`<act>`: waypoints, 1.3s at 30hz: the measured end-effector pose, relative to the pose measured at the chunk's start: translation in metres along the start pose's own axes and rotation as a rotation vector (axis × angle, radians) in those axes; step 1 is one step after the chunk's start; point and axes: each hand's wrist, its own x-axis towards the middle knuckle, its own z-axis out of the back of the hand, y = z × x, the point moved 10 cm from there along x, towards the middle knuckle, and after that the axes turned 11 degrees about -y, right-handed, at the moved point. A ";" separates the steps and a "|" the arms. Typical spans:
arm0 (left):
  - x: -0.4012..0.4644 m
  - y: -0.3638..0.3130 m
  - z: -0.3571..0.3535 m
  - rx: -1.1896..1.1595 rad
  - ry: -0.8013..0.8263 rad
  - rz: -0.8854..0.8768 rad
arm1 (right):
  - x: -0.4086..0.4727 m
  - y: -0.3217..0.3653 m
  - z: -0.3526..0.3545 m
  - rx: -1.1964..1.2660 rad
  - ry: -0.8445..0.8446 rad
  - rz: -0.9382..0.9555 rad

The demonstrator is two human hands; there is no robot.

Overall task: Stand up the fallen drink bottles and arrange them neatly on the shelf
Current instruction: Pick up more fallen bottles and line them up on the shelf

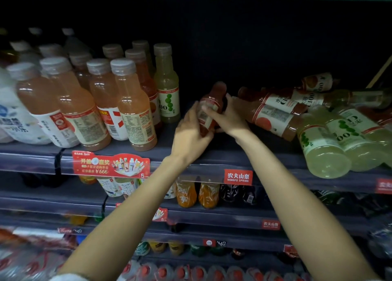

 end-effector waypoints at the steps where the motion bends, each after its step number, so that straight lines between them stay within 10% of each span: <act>1: 0.000 -0.002 0.005 -0.015 -0.046 -0.040 | -0.003 0.002 0.000 0.096 -0.015 -0.034; 13: -0.020 0.034 0.063 -0.268 -0.096 0.155 | -0.039 0.044 -0.037 0.138 -0.012 0.315; 20: -0.038 0.050 0.126 0.107 -0.382 0.027 | -0.038 0.052 -0.065 0.024 -0.084 0.319; 28: -0.038 0.040 0.133 0.024 -0.455 -0.181 | -0.045 0.045 -0.063 0.028 -0.087 0.303; 33: -0.032 -0.029 0.087 -0.051 -0.241 -0.656 | -0.042 0.040 0.022 -0.711 -0.319 0.557; 39: 0.020 -0.029 -0.017 -0.068 0.198 -0.228 | 0.007 -0.014 0.096 -1.410 -0.235 0.154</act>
